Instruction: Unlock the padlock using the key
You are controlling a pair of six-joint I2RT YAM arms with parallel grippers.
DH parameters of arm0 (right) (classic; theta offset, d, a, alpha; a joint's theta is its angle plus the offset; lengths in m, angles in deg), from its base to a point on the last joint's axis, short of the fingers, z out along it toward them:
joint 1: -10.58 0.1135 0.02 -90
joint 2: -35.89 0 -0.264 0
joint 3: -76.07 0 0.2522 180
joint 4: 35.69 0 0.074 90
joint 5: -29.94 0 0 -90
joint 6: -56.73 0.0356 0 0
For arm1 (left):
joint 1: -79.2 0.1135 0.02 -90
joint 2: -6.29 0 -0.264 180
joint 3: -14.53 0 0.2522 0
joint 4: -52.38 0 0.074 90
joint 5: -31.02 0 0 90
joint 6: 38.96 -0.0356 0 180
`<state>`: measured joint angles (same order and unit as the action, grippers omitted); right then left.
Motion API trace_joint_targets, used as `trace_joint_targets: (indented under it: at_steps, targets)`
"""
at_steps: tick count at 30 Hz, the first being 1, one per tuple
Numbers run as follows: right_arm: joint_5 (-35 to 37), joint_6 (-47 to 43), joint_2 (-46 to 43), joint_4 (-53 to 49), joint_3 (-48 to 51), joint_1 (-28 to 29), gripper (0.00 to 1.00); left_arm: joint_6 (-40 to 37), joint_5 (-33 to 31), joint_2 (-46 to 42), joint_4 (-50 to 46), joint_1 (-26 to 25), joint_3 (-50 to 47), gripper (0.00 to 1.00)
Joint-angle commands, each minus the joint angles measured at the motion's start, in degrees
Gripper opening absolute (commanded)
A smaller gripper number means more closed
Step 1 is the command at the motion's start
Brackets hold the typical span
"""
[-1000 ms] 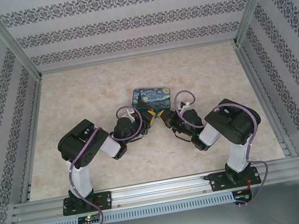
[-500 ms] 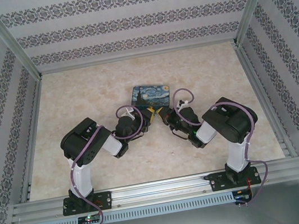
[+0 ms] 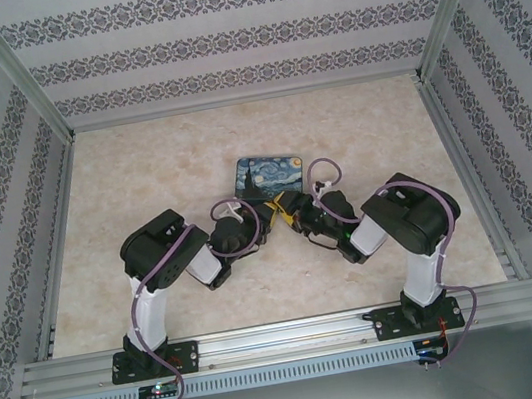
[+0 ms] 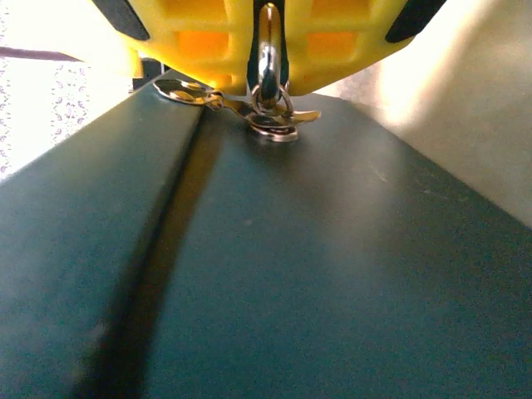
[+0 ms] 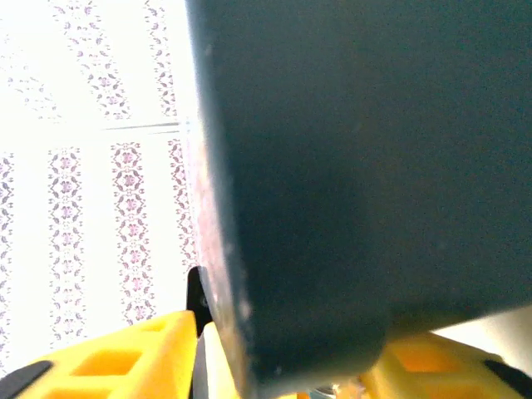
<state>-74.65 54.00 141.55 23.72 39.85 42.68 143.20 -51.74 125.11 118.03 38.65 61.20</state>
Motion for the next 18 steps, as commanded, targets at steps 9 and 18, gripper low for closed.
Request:
trace_joint_targets:
  at_steps: [9,18]
  targets:
    - [-12.0,-8.0,-6.8,-2.3,11.1,-4.7,0.60,0.0,1.9,1.2,2.1,0.5,1.3,0.00]
    - [-16.1,-17.6,-14.8,-15.1,9.2,-4.9,0.50,0.9,3.6,-0.3,0.8,0.9,1.3,0.00]
